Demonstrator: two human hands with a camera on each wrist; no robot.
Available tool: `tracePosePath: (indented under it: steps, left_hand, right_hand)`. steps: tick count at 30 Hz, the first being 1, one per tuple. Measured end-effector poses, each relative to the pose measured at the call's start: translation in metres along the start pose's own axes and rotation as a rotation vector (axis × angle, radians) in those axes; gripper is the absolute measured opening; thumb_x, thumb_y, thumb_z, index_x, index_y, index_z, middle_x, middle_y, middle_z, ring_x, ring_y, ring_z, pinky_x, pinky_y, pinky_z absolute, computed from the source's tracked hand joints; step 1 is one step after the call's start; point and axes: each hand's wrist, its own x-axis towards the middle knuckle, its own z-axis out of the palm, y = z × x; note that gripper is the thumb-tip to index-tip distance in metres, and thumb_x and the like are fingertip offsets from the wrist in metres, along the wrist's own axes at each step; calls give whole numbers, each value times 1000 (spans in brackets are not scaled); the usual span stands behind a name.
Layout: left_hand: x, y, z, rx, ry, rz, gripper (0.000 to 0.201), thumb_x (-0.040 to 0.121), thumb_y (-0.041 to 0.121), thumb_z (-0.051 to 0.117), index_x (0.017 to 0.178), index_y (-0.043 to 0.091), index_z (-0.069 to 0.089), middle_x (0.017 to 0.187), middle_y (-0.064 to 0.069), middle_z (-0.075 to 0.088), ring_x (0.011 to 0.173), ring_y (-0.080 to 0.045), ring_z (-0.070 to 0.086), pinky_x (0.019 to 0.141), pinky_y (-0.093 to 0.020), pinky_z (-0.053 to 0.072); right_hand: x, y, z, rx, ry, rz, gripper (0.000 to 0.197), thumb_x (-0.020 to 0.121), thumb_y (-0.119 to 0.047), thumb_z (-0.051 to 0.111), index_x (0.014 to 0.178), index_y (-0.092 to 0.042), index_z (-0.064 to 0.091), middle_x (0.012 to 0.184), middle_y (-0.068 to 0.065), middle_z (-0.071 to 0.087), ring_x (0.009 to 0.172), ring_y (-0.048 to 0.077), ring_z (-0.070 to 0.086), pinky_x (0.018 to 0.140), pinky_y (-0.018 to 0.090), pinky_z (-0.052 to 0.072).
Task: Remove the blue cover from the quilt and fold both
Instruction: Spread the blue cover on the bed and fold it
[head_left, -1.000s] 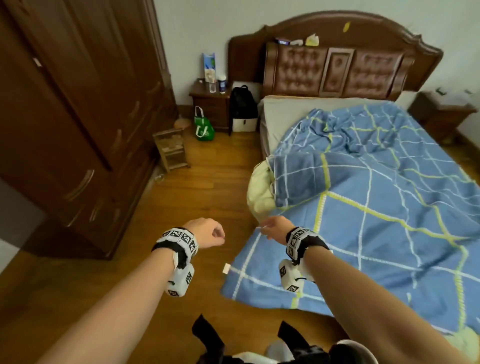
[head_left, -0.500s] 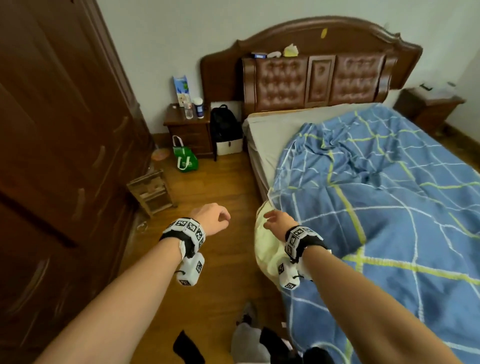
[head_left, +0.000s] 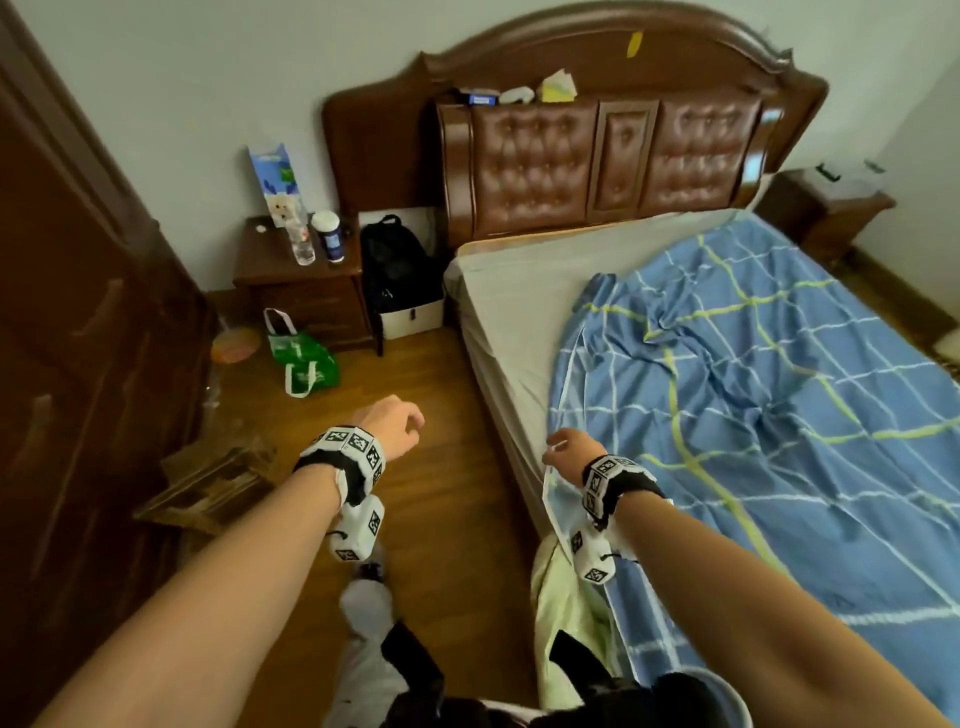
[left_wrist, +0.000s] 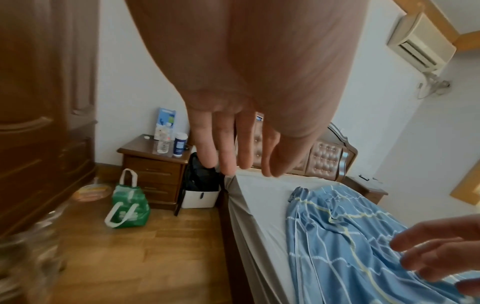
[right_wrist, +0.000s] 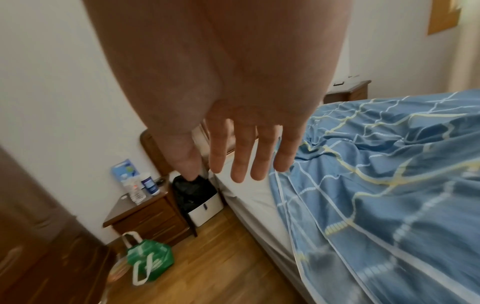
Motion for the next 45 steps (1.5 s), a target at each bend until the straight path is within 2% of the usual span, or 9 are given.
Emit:
tracePosePath:
  steps: [6,11,16,21,27,31,36,40,45]
  left_hand:
    - [219,-16,-82,92,-128,170,28,94,35,57,121,31,60,130,2,52,112,-20,58,90,-33,47]
    - [361,25,-156,121,-201,391,28,94,32,55,121,27,62,129,0,58,117,-22,56,96,-33,47]
    - [479,73,-181,157,-268,480,30,94,29,52,123,29,59,130,-2,58,116,-22,57,96,-33,47]
    - [595,110,-208,302,-150,610,40,91,31,55,131,34,53,138,0,49,126,-23,48,103,-40,42]
    - [735,150,-247,387,-94,611,36,92,36,53,128,37,56,136,3,51,129,-22,42,103,-38,37]
    - [821,185,-235,407,-168,639,36,92,35,54,128,36,55,136,2,50,130,-22,41,105,-38,37]
    - [931,247,-172,427,-290,714,38,90,34,56,128,35,55,136,2,51,128,-22,44,103,-38,37]
    - [1004,280,-97,395,-430,712,39,91,31,56,131,31,54,139,0,48,130,-22,42,101,-40,38]
    - [1062,286,-1,316,-541,665,42,90,28,56,133,28,52,139,-4,46,129,-25,44,105,-40,39]
  right_hand:
    - [127,-68,-54,114,128,209,46,90,-31,62,132,-17,54,125,7,64,112,26,61,93,32,47]
    - [190,-107,-116,237,221,337,43,89,-31,64,129,-16,55,126,8,63,112,27,61,97,37,49]
    - [275,-117,-155,296,263,454,46,88,-33,65,130,-18,55,126,10,64,110,29,62,97,38,50]
    - [392,-124,-200,331,284,441,56,89,-33,64,139,-14,47,135,12,57,122,30,56,102,37,45]
    - [532,-130,-268,381,244,450,58,88,-30,62,140,-13,45,134,13,56,120,31,55,99,37,46]
    - [599,-111,-304,359,203,543,60,85,-37,64,138,-16,44,123,11,62,111,31,60,93,38,50]
    - [686,-57,-324,361,201,672,61,89,-30,62,143,-10,41,133,16,57,120,33,56,97,38,47]
    - [761,-8,-304,344,140,823,65,89,-39,62,143,-10,40,138,15,54,125,34,53,99,40,44]
    - [855,45,-251,323,250,1001,89,78,-43,73,145,-10,25,145,21,37,131,42,39,103,51,40]
